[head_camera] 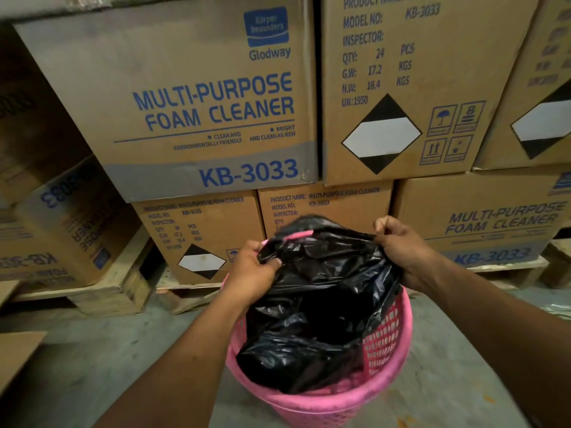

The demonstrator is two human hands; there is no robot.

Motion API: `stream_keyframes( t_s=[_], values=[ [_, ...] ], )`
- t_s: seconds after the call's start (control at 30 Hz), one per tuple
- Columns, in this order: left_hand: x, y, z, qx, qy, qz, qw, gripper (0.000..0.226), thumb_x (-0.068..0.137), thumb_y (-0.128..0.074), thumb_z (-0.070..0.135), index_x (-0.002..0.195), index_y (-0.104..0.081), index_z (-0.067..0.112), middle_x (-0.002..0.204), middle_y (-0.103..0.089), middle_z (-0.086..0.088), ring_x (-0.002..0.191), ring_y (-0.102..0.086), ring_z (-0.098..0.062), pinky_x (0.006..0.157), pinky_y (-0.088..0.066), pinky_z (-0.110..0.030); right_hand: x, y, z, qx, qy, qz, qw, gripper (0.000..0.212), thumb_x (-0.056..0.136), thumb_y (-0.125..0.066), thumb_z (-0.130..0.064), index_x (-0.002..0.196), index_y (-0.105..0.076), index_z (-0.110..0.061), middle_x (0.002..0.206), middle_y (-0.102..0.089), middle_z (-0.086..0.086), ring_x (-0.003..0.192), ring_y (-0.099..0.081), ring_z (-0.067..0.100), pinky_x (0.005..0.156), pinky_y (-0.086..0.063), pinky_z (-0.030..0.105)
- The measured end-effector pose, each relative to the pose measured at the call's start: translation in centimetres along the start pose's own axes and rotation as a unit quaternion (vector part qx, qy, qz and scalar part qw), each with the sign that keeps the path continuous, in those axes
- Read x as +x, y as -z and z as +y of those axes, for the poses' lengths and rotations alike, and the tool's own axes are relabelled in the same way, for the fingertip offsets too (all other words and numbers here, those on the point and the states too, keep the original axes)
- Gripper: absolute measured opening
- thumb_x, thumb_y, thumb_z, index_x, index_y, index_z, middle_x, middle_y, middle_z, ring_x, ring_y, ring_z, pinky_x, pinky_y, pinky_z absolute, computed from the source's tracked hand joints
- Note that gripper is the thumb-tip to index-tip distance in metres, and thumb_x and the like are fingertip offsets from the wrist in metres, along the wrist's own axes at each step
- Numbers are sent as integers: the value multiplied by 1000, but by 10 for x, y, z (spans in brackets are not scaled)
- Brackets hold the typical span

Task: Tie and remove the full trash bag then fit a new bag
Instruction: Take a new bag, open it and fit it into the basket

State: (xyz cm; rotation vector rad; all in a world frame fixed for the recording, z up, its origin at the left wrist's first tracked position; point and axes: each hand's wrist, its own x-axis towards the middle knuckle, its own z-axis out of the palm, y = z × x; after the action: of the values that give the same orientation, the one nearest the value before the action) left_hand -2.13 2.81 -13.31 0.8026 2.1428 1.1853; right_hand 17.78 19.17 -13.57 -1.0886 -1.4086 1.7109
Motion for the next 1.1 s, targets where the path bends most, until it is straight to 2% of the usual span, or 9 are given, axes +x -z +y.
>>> stream_keyframes(
  t_s=[0.13, 0.3, 0.4, 0.5, 0.67, 0.8, 0.9, 1.03, 1.1],
  values=[
    [8, 21, -19, -63, 12, -5, 998, 34, 88, -64, -2, 91, -47, 27, 99, -69, -8, 85, -66, -20, 64, -51, -31, 5, 18, 6, -140, 49, 34, 988, 49, 75, -29, 20, 57, -53, -19, 71, -50, 17, 64, -45, 24, 51, -34, 28],
    [12, 30, -19, -65, -35, -18, 997, 51, 89, -53, -12, 55, -63, 25, 99, -71, -4, 94, -65, -21, 71, -53, -26, 13, 18, 3, -339, 102, -12, 935, 49, 80, -36, 17, 61, -69, -15, 66, -66, 6, 61, -55, 20, 55, -43, 24],
    [16, 26, -17, 23, -75, 36, 996, 48, 96, -51, -3, 67, -74, 28, 102, -71, 6, 92, -65, -9, 70, -49, -17, 22, 18, 6, -425, 102, -32, 899, 51, 86, -39, 5, 82, -78, -27, 93, -76, -1, 82, -69, 20, 74, -58, 30],
    [26, 21, -17, 97, -96, 78, 988, 37, 96, -53, 4, 95, -76, 33, 107, -71, 6, 86, -70, -20, 71, -59, -33, 22, 13, 4, -461, 131, -57, 876, 46, 86, -47, -1, 105, -75, -31, 118, -73, 0, 112, -64, 21, 100, -49, 30],
    [48, 18, -19, 263, -114, 67, 956, 50, 92, -58, 10, 139, -58, 29, 132, -56, -4, 113, -55, -19, 94, -44, -29, 32, 0, -3, -549, 120, -81, 823, 52, 69, -61, -40, 120, -62, -47, 119, -71, -3, 110, -65, 23, 94, -53, 36],
    [65, 15, -21, 223, -39, 13, 974, 50, 86, -65, 21, 134, -57, 31, 115, -68, -4, 91, -68, -24, 76, -54, -32, 55, -11, -8, -613, 117, -92, 776, 66, 68, -67, -48, 132, -53, -44, 131, -65, 1, 118, -61, 29, 96, -50, 38],
    [73, 9, -21, 222, -20, -24, 975, 50, 82, -67, 35, 130, -52, 33, 101, -67, 5, 87, -68, -21, 77, -55, -34, 70, -13, -11, -633, 111, -99, 760, 69, 69, -70, -50, 135, -51, -42, 136, -58, 4, 120, -58, 28, 96, -49, 36],
    [81, 6, -23, 234, -15, -58, 970, 49, 80, -68, 40, 124, -48, 40, 88, -64, 14, 81, -66, -17, 73, -53, -34, 80, -9, -7, -624, 104, -112, 767, 64, 69, -70, -52, 131, -57, -42, 134, -58, 3, 118, -58, 29, 97, -49, 40],
    [82, 5, -23, 216, -11, -69, 974, 47, 78, -70, 37, 121, -51, 37, 93, -67, 13, 86, -68, -17, 80, -56, -34, 84, -1, -4, -586, 94, -110, 798, 59, 65, -69, -54, 122, -64, -41, 124, -66, 0, 110, -62, 26, 93, -51, 38]
  ],
)
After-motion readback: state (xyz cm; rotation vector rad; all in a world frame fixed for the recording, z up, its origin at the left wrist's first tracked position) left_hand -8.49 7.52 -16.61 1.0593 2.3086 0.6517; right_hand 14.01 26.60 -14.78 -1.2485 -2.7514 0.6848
